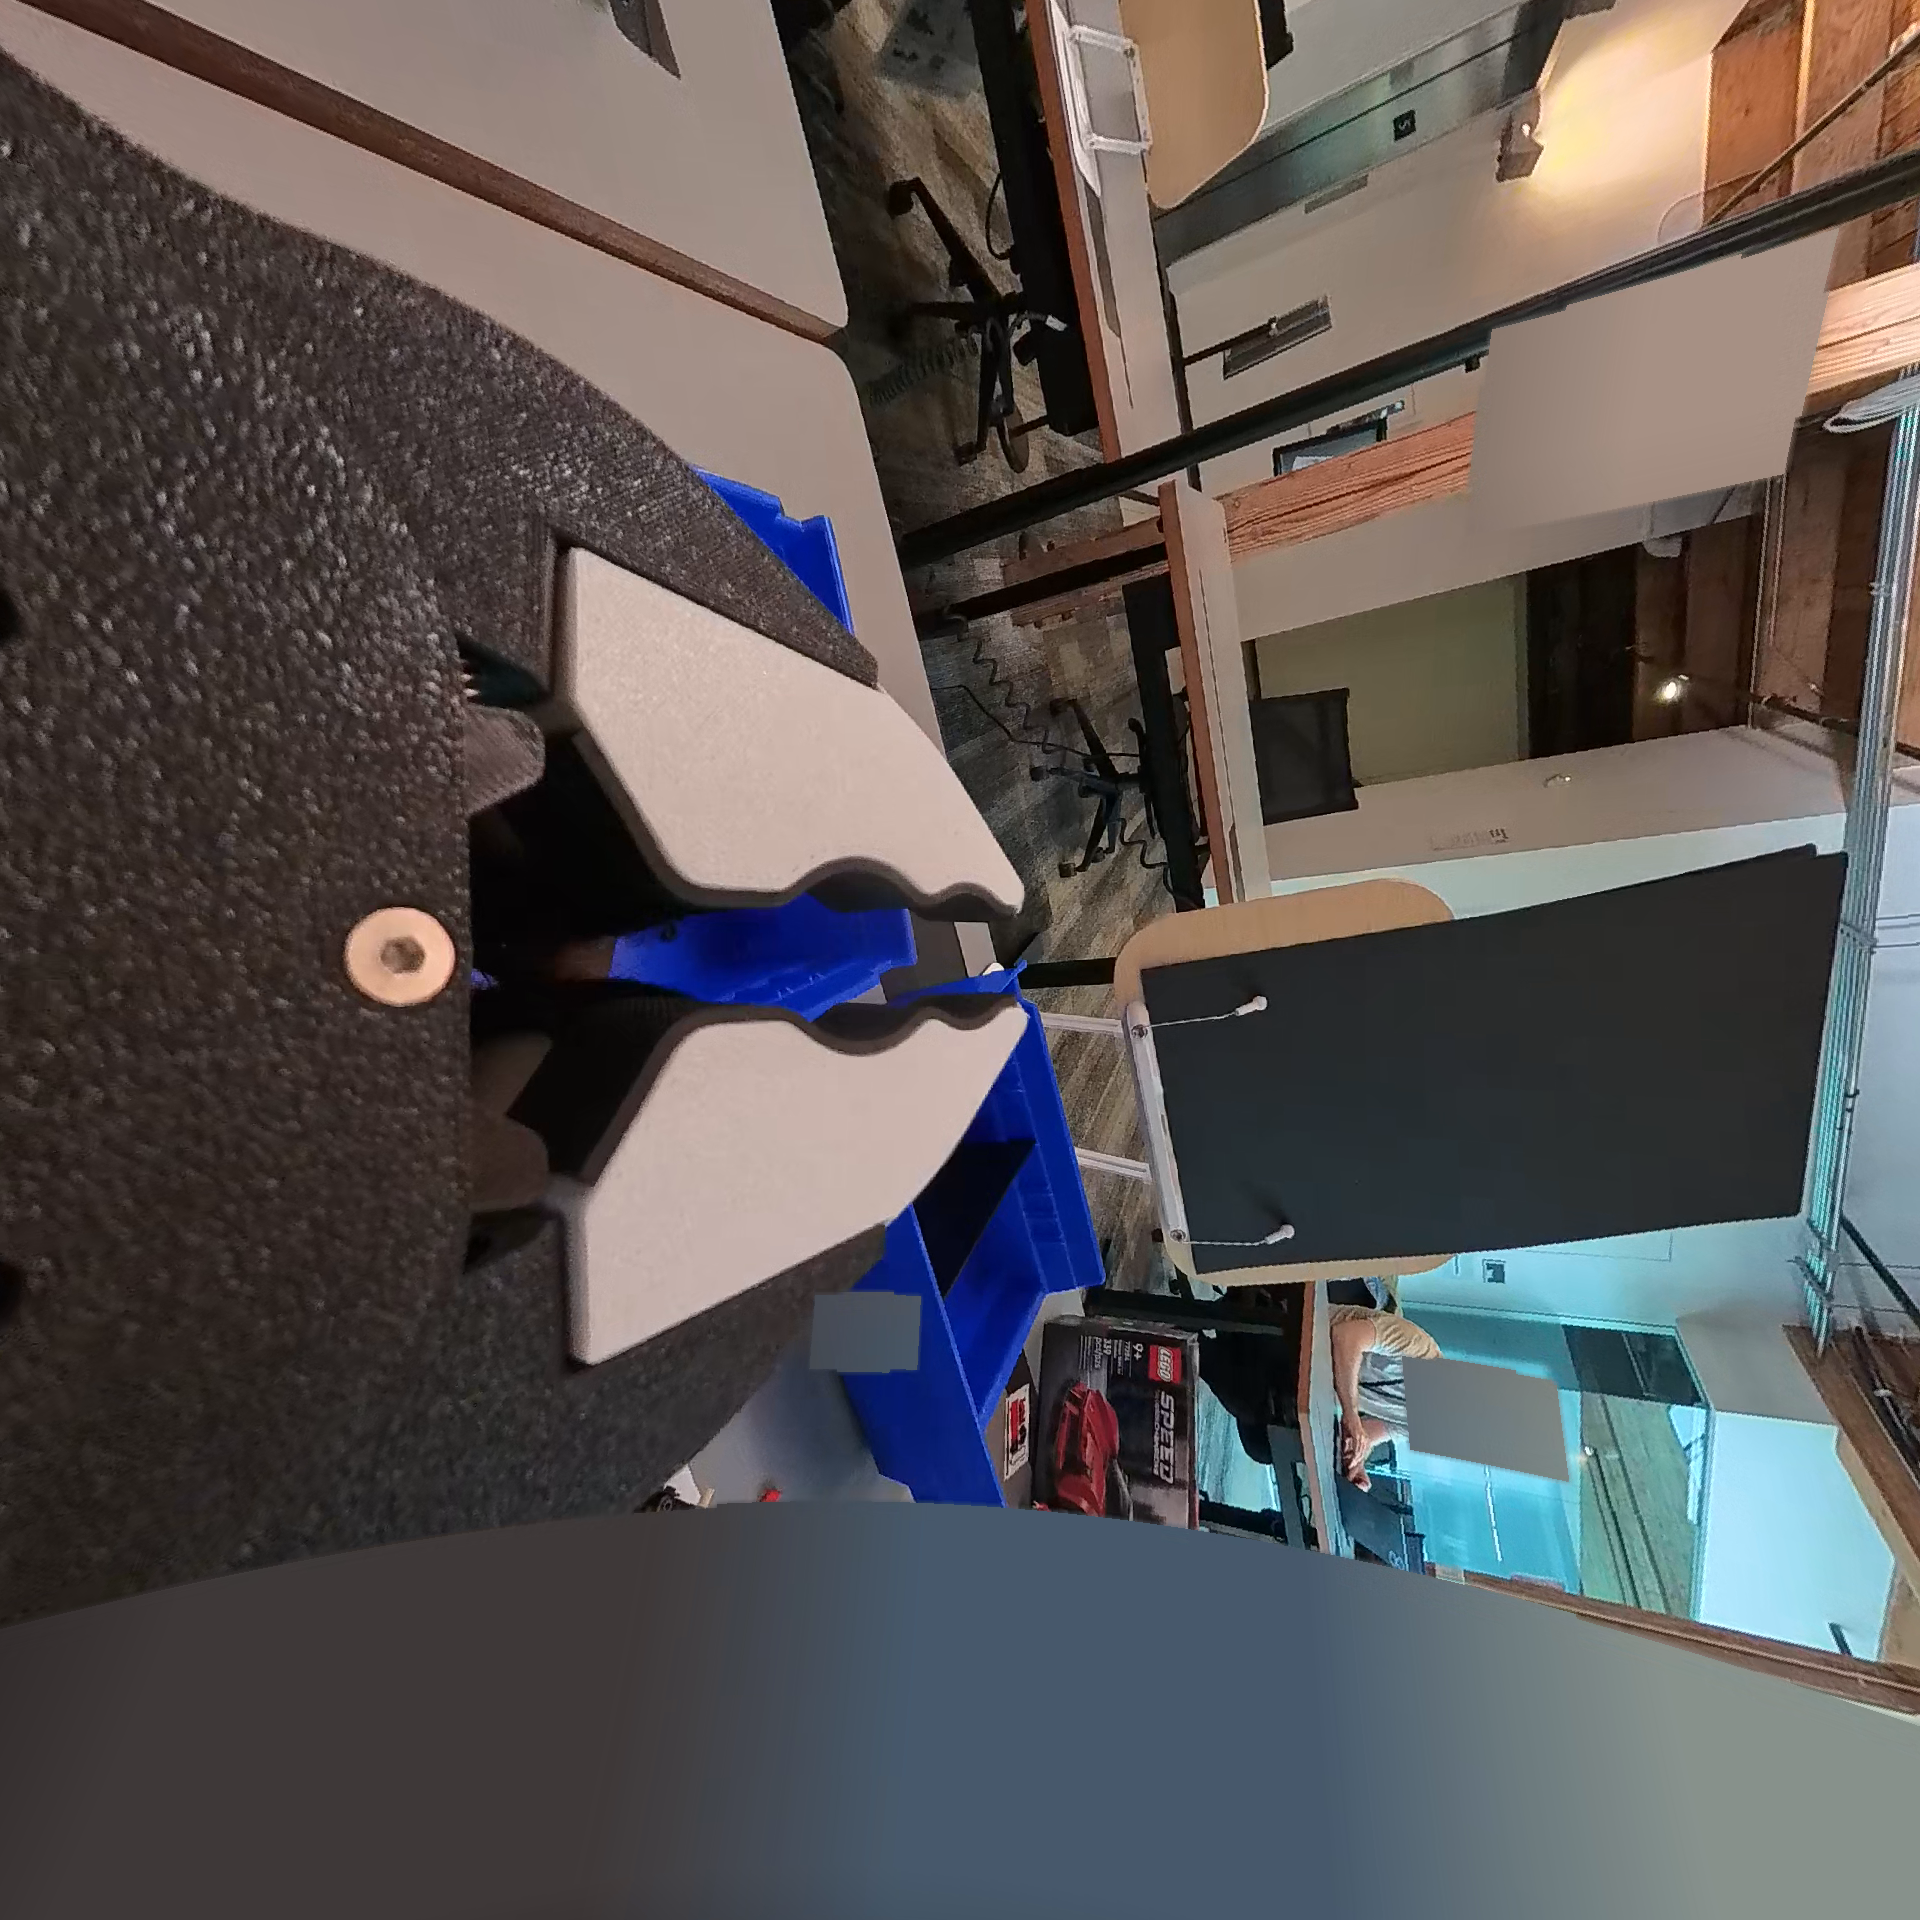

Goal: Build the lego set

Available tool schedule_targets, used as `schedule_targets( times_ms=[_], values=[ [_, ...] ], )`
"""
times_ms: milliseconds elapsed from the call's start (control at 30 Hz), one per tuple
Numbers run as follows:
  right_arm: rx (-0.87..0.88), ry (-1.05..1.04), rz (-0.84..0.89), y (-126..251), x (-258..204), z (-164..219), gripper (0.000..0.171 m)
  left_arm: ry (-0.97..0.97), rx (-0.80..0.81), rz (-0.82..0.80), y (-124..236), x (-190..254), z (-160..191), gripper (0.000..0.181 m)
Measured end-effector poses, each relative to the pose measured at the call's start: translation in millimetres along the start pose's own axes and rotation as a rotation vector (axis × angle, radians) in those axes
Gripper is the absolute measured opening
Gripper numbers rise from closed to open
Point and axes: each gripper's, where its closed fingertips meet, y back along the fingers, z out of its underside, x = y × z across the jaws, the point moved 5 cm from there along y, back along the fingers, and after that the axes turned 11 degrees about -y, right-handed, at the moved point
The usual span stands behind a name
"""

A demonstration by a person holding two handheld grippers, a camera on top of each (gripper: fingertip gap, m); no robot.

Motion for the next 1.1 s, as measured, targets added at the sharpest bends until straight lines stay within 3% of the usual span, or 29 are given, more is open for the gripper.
schedule_targets(
  times_ms=[700,967,1033,1100],
  values=[
    [-0.232,-0.082,0.065,-4.1,-4.3,-10.8,0.007,0.023,-0.013,0.002,-1.9,-8.0,11.3,0.011],
    [-0.200,-0.003,0.044,-3.4,-2.8,-10.2,0.009,0.002,-0.011,-0.001,1.3,-6.9,7.9,0.011],
    [-0.146,0.004,0.041,-3.3,-0.2,-9.7,0.025,0.005,0.003,-0.014,5.8,-8.9,4.9,0.011],
    [-0.116,0.036,0.042,-3.6,0.5,-8.5,0.025,0.001,0.016,-0.028,10.1,-10.4,1.6,0.011]
  ],
)
